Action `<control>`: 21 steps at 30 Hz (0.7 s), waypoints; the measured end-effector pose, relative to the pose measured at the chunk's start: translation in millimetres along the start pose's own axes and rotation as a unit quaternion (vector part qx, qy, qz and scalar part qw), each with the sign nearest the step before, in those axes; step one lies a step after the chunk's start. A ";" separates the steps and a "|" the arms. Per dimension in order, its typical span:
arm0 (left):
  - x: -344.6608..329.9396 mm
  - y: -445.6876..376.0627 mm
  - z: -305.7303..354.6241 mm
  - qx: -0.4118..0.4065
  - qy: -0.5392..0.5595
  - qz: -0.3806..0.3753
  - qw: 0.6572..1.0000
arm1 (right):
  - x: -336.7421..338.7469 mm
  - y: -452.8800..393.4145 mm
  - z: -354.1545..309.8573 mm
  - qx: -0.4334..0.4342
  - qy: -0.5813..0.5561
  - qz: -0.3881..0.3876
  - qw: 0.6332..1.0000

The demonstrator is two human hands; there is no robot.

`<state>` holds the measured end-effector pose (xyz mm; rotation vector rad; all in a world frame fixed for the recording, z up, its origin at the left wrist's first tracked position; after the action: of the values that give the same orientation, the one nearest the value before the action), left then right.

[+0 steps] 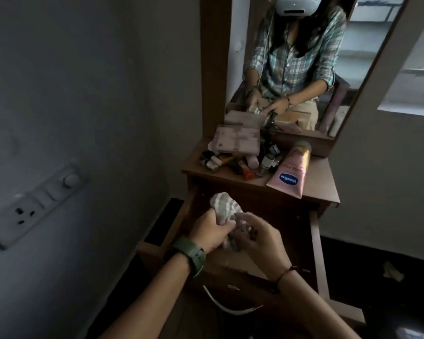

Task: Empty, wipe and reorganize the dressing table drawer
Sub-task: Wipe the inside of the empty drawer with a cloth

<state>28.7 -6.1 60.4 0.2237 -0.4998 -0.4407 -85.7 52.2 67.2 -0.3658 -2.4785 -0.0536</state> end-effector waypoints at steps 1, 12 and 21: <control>6.1 -1.0 1.8 -0.015 -0.127 0.017 0.992 | -1.0 -4.3 1.9 0.004 0.098 -0.002 0.995; 11.2 -6.4 -27.5 -0.108 -0.343 0.031 0.933 | -48.8 -48.0 66.6 -0.092 0.427 -0.211 0.874; 5.9 -11.1 -30.3 -0.130 -0.350 0.053 0.926 | -101.7 -103.5 54.0 -0.076 0.321 -0.162 0.930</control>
<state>44.8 -15.6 33.5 -0.2338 -1.1384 -0.4700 -67.4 -65.7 -31.5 0.0129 -1.8584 -0.4339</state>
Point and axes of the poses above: each hand's wrist, its own y-axis away from the middle knuckle, its own x-axis out of the back of the hand, z = x × y, the point moved 7 cm from there along -y, towards the middle knuckle
